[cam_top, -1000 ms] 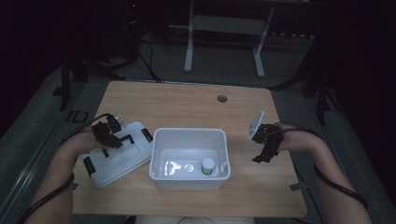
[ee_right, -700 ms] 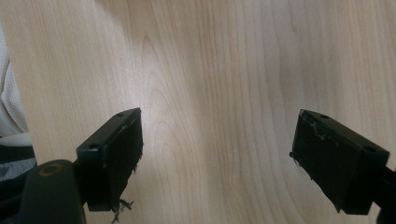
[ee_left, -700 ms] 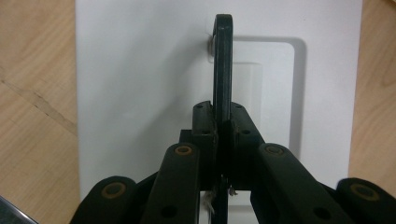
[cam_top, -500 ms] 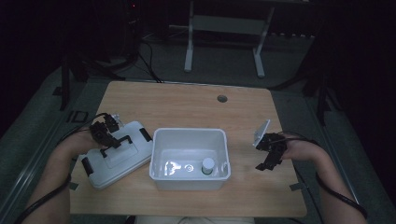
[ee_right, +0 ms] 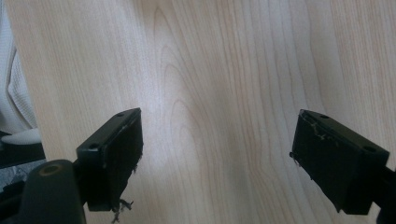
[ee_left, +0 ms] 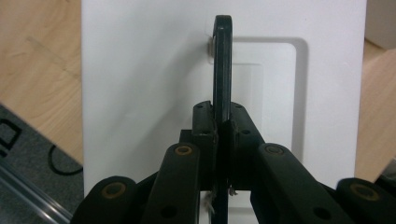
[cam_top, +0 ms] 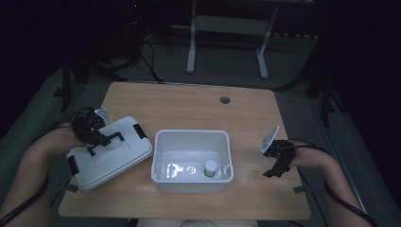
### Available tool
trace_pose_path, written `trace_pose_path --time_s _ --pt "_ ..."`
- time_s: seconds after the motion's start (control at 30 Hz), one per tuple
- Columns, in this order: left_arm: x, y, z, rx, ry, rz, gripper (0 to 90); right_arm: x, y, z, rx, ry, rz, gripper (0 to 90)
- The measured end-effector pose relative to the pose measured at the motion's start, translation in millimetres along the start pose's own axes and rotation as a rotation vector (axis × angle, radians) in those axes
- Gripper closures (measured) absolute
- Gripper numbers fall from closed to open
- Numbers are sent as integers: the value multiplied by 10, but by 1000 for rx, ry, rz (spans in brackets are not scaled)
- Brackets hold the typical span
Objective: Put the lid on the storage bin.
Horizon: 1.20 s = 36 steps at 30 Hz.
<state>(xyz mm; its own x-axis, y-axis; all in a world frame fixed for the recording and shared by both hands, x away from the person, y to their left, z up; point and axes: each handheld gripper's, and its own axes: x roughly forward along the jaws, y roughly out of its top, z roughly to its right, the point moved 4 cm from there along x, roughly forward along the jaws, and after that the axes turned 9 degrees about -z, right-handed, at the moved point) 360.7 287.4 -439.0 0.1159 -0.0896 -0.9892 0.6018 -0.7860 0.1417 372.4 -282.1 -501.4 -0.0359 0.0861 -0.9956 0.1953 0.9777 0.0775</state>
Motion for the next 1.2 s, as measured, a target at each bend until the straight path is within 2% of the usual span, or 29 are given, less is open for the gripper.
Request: trace_pose_path --time_s 0.17,0.33,0.53,0.6,0.8,1.03,1.13,1.2 --pt "-189 -17 49 6 23 -9 837 12 -37 -10 11 6 -2 162" --pt "-406 -1 98 23 41 9 837 20 -59 -33 0 15 10 162" --pt "-566 124 204 76 47 38 837 23 -55 -40 0 9 21 162" --pt "-607 190 244 95 47 63 838 22 -53 -43 2 9 26 162" --pt "-686 380 357 150 42 82 837 43 -61 -53 4 14 17 162" --pt "-711 602 473 201 35 74 837 53 -75 -46 7 17 17 162" --pt "-696 696 546 244 42 67 837 53 -82 -50 8 17 14 162" --pt "-687 754 586 265 29 60 837 51 -88 -54 11 20 21 162"
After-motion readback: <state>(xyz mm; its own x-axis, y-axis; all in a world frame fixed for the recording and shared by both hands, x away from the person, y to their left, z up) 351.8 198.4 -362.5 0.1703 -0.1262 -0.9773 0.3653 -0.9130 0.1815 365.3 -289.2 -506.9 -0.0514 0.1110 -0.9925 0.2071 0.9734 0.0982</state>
